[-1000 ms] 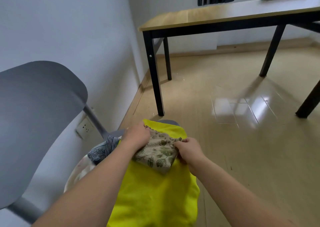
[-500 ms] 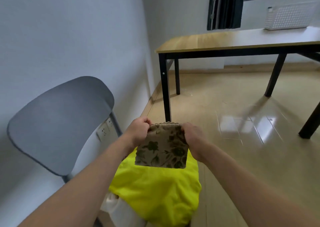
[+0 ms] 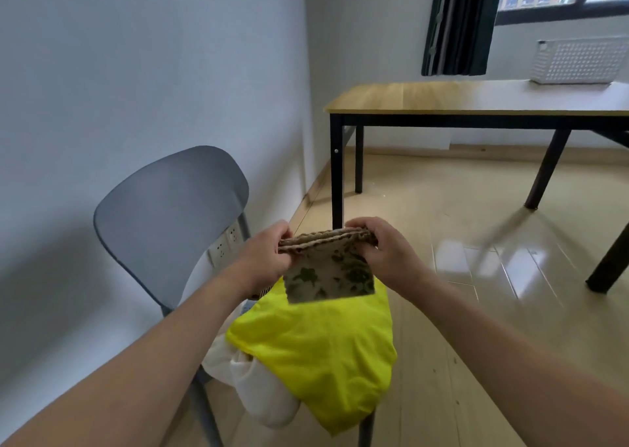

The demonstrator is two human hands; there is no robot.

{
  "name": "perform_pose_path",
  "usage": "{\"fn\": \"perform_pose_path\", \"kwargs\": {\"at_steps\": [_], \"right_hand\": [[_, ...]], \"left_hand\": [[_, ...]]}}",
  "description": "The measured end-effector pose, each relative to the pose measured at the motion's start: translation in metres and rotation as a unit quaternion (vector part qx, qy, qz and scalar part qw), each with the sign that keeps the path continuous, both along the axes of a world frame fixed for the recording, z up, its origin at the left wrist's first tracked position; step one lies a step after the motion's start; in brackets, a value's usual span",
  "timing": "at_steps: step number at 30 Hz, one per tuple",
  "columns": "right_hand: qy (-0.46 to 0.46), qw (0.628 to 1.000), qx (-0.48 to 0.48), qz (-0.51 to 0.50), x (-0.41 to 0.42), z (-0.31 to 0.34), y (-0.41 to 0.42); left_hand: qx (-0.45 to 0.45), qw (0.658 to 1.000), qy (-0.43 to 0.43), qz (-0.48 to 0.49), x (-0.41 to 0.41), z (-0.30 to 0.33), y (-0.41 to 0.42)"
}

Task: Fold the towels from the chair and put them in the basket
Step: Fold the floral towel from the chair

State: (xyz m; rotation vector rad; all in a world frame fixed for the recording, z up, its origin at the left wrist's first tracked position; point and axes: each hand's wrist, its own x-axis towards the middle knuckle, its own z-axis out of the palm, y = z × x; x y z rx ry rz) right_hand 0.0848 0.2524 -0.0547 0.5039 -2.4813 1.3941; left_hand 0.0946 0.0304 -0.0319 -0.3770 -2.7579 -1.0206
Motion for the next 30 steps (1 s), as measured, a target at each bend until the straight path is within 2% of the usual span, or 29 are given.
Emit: {"fn": "perform_pose_path", "kwargs": {"at_steps": [3,5,8,11,16,22,24,27,30], "right_hand": [[0.127,0.987,0.087,0.054,0.003,-0.009,-0.002],[0.149,0.975,0.143,0.084,0.01,-0.028,0.0],[0.056,0.958,0.242,0.145,0.025,-0.062,0.004],[-0.043,0.937,0.303,0.171,0.037,-0.085,0.005],[-0.097,0.965,0.216,0.113,0.032,-0.087,0.006],[-0.189,0.972,0.136,0.02,0.013,-0.084,-0.005],[-0.206,0.971,0.124,-0.009,0.009,-0.084,-0.01],[-0.23,0.966,0.097,-0.059,0.003,-0.085,-0.021],[-0.291,0.949,0.06,-0.103,-0.008,-0.09,-0.029]], "left_hand": [[-0.026,0.994,0.105,-0.02,0.006,-0.016,-0.011],[-0.1,0.987,0.109,-0.064,0.016,-0.04,-0.019],[-0.226,0.967,0.042,-0.112,0.035,-0.085,-0.027],[-0.22,0.963,-0.029,-0.149,0.051,-0.112,-0.027],[-0.094,0.987,-0.104,-0.079,0.044,-0.113,-0.034],[0.037,0.984,-0.175,-0.006,0.025,-0.111,-0.029],[0.041,0.979,-0.197,0.033,0.019,-0.109,-0.022],[-0.006,0.973,-0.206,0.102,0.007,-0.108,-0.009],[-0.027,0.968,-0.208,0.141,-0.002,-0.109,0.001]]}}
